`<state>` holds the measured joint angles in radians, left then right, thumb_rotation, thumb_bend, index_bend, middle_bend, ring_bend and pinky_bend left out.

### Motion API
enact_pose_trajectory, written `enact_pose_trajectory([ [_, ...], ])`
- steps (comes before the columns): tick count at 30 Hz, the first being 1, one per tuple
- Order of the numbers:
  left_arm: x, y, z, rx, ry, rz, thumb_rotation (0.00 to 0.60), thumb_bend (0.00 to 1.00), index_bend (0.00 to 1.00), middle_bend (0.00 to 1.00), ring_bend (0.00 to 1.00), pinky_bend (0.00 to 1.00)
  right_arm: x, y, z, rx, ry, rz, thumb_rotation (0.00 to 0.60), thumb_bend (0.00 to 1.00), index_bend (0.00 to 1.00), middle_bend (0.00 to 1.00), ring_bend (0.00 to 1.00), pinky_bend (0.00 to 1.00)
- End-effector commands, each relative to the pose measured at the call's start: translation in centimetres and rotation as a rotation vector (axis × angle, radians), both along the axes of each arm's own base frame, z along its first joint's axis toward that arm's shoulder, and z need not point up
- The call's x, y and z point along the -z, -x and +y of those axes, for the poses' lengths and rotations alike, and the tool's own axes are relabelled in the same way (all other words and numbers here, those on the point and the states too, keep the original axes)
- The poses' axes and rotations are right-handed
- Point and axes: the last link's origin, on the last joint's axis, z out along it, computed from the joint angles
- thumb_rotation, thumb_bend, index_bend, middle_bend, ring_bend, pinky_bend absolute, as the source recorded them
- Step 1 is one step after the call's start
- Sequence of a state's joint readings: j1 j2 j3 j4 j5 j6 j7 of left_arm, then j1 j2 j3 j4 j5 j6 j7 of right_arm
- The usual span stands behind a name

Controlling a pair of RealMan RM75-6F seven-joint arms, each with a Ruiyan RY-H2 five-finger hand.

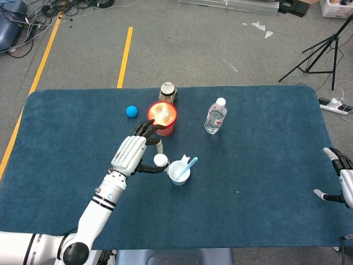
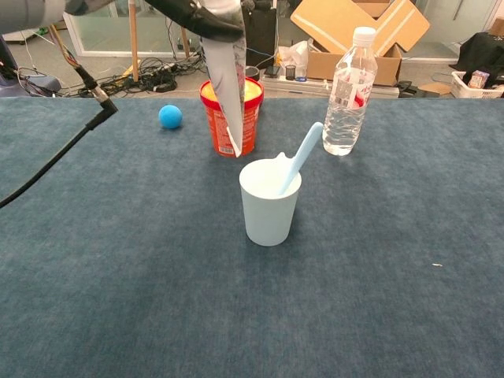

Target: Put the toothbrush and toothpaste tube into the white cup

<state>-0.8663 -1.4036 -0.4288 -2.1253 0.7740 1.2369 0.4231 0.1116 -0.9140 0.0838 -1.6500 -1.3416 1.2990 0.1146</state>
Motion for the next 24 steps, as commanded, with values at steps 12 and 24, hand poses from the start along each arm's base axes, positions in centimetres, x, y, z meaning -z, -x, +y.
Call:
enact_pose_trajectory([
  [12,2.4,-1.2,0.4,0.007,0.043,0.016,0.600,0.51,0.86,0.19,0.04,0.02,-0.2,0.1,0.0,0.001,0.000,-0.007,0.600,0.00,0.06,0.10,0.13,0.58],
  [24,4.4,-1.5,1.1,0.008,0.069,0.013,0.600,0.51,0.86,0.19,0.04,0.02,-0.5,0.1,0.1,-0.002,0.005,-0.016,0.600,0.00,0.06,0.10,0.13,0.58],
])
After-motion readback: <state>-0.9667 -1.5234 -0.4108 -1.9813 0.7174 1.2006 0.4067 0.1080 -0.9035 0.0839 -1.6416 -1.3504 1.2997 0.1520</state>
